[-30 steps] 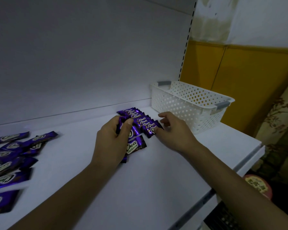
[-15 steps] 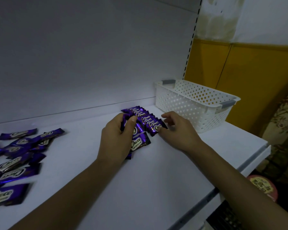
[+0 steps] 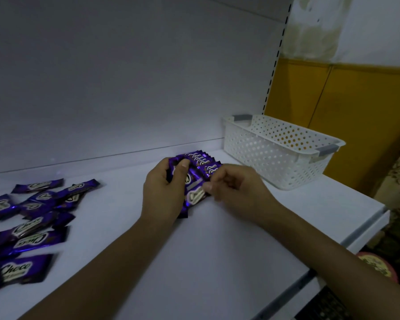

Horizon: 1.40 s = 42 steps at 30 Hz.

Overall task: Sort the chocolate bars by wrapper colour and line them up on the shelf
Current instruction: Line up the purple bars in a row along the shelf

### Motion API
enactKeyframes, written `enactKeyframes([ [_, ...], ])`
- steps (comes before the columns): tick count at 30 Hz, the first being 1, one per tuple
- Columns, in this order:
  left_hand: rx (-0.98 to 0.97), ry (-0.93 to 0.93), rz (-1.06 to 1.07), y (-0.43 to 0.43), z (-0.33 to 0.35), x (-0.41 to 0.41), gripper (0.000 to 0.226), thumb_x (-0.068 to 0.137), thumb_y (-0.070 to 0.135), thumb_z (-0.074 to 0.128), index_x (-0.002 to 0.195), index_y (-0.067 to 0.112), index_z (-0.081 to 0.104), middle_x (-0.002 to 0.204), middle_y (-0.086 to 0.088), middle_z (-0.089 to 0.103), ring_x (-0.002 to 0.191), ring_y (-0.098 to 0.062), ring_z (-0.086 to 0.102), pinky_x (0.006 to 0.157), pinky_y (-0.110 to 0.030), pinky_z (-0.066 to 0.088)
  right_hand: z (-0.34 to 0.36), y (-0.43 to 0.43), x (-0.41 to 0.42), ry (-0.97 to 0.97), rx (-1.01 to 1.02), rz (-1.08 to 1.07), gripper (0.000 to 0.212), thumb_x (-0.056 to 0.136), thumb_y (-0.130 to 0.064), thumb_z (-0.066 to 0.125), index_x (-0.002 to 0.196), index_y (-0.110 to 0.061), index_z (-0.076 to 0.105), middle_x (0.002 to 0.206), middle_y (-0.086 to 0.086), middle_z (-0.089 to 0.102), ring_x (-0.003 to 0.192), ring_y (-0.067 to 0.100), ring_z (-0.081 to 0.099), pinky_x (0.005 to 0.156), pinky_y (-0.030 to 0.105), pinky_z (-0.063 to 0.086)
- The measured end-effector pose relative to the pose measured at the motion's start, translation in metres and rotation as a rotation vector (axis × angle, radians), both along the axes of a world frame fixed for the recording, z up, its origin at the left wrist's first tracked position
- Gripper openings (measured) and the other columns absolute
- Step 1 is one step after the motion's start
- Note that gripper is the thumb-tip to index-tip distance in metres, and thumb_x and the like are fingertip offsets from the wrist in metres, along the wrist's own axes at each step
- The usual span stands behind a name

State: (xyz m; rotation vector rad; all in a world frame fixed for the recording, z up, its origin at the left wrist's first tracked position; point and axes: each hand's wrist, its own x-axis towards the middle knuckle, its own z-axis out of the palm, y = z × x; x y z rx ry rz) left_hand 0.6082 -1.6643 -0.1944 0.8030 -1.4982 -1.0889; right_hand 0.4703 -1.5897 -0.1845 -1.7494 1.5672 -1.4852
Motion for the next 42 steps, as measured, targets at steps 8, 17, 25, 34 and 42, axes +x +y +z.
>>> enactKeyframes([
  [8, -0.007, -0.039, -0.012, 0.0, -0.001, 0.002, 0.02, 0.097, 0.028, 0.054, 0.082, 0.018, 0.063, 0.058, 0.004, 0.06, 0.045, -0.001, 0.052, 0.047, -0.015, 0.044, 0.005, 0.001, -0.017, -0.321, 0.038, -0.098, 0.012, 0.089, 0.006, 0.055, 0.09, -0.004, 0.061, 0.067, 0.015, 0.068, 0.053, 0.019, 0.064, 0.053, 0.024, 0.052],
  [17, -0.003, -0.043, -0.017, 0.001, -0.001, 0.002, 0.02, 0.096, 0.03, 0.054, 0.08, 0.02, 0.061, 0.06, 0.002, 0.058, 0.043, -0.001, 0.052, 0.045, -0.014, 0.043, 0.0, 0.009, -0.047, -0.181, 0.201, -0.072, 0.026, 0.08, 0.01, 0.065, 0.087, -0.014, 0.07, 0.077, 0.011, 0.07, 0.068, 0.018, 0.065, 0.068, 0.027, 0.054],
  [25, -0.034, -0.043, -0.039, 0.001, -0.003, 0.001, 0.019, 0.096, 0.031, 0.054, 0.084, 0.02, 0.063, 0.054, 0.01, 0.059, 0.048, 0.0, 0.053, 0.053, -0.023, 0.05, -0.001, 0.009, -0.049, 0.18, 0.112, -0.311, 0.03, 0.082, 0.014, 0.056, 0.081, -0.014, 0.067, 0.076, -0.008, 0.065, 0.061, -0.006, 0.055, 0.058, 0.006, 0.039],
  [34, -0.041, -0.018, -0.028, 0.003, 0.002, 0.002, 0.019, 0.097, 0.028, 0.054, 0.079, 0.024, 0.06, 0.049, 0.013, 0.055, 0.043, -0.002, 0.052, 0.044, -0.012, 0.041, -0.004, 0.006, -0.047, 0.264, 0.08, -0.39, 0.026, 0.082, 0.01, 0.058, 0.085, -0.016, 0.065, 0.083, -0.008, 0.061, 0.063, -0.002, 0.051, 0.058, 0.007, 0.039],
  [42, -0.059, -0.051, -0.018, 0.004, -0.004, 0.003, 0.019, 0.097, 0.03, 0.052, 0.08, 0.025, 0.058, 0.057, 0.006, 0.057, 0.045, -0.001, 0.053, 0.046, -0.012, 0.043, -0.01, 0.004, -0.046, 0.347, 0.053, -0.408, 0.019, 0.083, 0.006, 0.062, 0.09, -0.01, 0.067, 0.096, 0.008, 0.059, 0.07, 0.009, 0.055, 0.064, 0.007, 0.041],
])
